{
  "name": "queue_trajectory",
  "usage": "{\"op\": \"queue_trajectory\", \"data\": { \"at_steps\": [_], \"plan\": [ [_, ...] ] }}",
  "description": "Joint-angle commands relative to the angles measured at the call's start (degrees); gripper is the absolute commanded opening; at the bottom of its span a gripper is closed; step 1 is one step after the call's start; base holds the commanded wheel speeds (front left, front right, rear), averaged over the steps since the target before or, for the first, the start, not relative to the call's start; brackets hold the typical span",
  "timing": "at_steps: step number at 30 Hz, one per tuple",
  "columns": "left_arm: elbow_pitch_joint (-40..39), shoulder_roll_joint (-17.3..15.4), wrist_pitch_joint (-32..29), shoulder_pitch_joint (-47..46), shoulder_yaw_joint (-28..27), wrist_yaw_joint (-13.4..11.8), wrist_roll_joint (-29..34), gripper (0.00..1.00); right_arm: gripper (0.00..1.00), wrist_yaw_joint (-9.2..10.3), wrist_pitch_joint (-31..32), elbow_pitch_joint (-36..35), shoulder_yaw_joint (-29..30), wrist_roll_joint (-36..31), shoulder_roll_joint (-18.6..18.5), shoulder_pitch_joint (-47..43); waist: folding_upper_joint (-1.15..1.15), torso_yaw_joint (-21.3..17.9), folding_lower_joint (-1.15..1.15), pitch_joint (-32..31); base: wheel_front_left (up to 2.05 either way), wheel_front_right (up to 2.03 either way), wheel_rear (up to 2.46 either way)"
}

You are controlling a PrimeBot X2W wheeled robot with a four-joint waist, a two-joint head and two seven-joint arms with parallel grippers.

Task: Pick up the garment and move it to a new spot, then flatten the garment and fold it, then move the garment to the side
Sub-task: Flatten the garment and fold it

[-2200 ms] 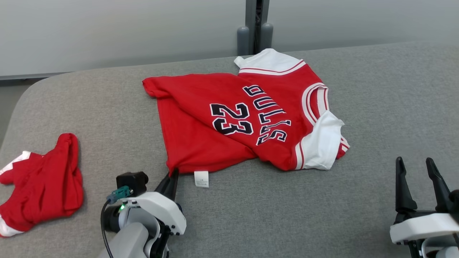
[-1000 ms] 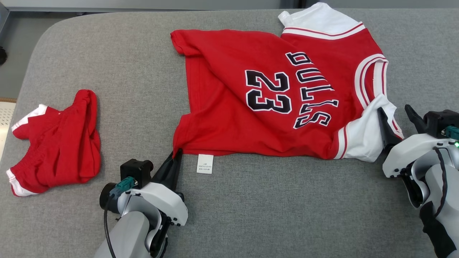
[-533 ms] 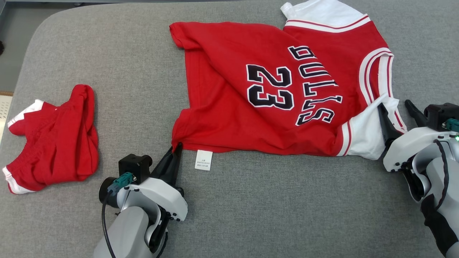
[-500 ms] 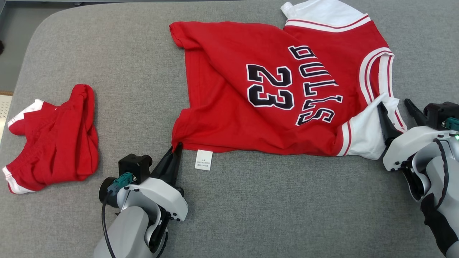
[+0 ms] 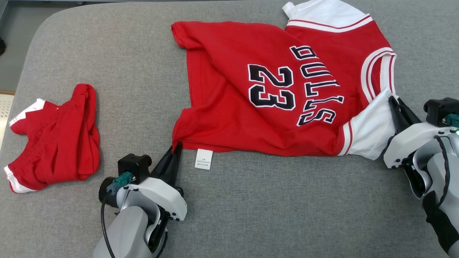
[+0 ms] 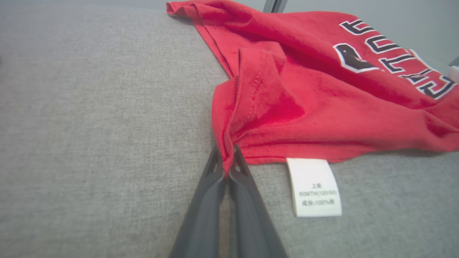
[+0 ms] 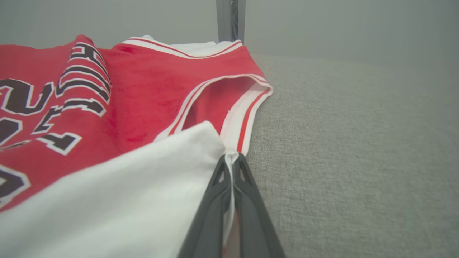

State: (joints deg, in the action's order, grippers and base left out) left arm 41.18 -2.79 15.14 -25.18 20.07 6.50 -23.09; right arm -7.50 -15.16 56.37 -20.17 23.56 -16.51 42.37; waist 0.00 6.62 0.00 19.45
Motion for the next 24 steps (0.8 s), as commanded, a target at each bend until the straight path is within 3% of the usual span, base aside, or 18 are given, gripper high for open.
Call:
{"op": "queue_trajectory", "data": {
  "at_steps": [1, 7, 8, 9, 10, 11, 12, 24],
  "plan": [
    [0.4, -0.3, -0.1, -0.3, -0.4, 0.0, 0.3, 0.00, 0.00, 0.02, 0.0, -0.3, 0.1, -0.6, -0.6, -0.5, 0.00, -0.1, 0.00, -0.3, 0.00, 0.00, 0.00],
    [0.9, -0.3, 0.0, 0.1, -0.5, 0.2, 0.1, 0.00, 0.00, 0.02, 0.0, -0.2, -0.1, -1.0, -1.0, -1.5, 0.00, -0.4, 0.00, -1.3, 0.00, 0.00, 0.00],
    [0.9, -0.3, 0.0, 0.2, -0.5, 0.2, 0.0, 0.00, 0.06, 0.02, 0.0, -0.1, -0.2, -1.1, -1.0, -1.6, 0.00, -0.5, 0.00, -1.5, 0.00, 0.00, 0.00],
    [0.9, -0.2, 0.0, 0.2, -0.3, 0.2, -0.2, 0.00, 0.35, 0.02, 0.0, 0.0, -0.2, -1.1, -1.2, -1.5, 0.00, -0.5, 0.00, -1.5, 0.00, 0.00, 0.00],
    [0.9, -0.2, 0.0, 0.2, -0.3, 0.2, -0.2, 0.00, 0.35, 0.02, 0.0, 0.0, -0.2, -1.1, -1.2, -1.5, 0.00, -0.5, 0.00, -1.5, 0.00, 0.00, 0.00],
    [0.8, -0.2, 0.0, 0.3, -0.2, 0.3, -0.4, 0.00, 0.86, 0.02, 0.0, 0.1, -0.1, -1.1, -1.2, -1.5, 0.00, -0.4, 0.00, -1.6, 0.00, 0.00, 0.00],
    [0.7, -0.2, 0.0, 0.3, 0.0, 0.3, -0.6, 0.00, 1.00, 0.02, 0.0, 0.1, 0.0, -1.3, -1.3, -1.4, 0.00, -0.3, 0.00, -1.6, 0.00, 0.00, 0.00],
    [0.6, -0.2, 0.0, 0.7, 0.7, -0.1, -1.5, 0.00, 1.00, 0.02, 0.0, 1.1, 0.4, -1.8, -1.2, -1.4, 0.00, 1.0, 0.00, -2.0, 0.00, 0.00, 0.00]
  ]
}}
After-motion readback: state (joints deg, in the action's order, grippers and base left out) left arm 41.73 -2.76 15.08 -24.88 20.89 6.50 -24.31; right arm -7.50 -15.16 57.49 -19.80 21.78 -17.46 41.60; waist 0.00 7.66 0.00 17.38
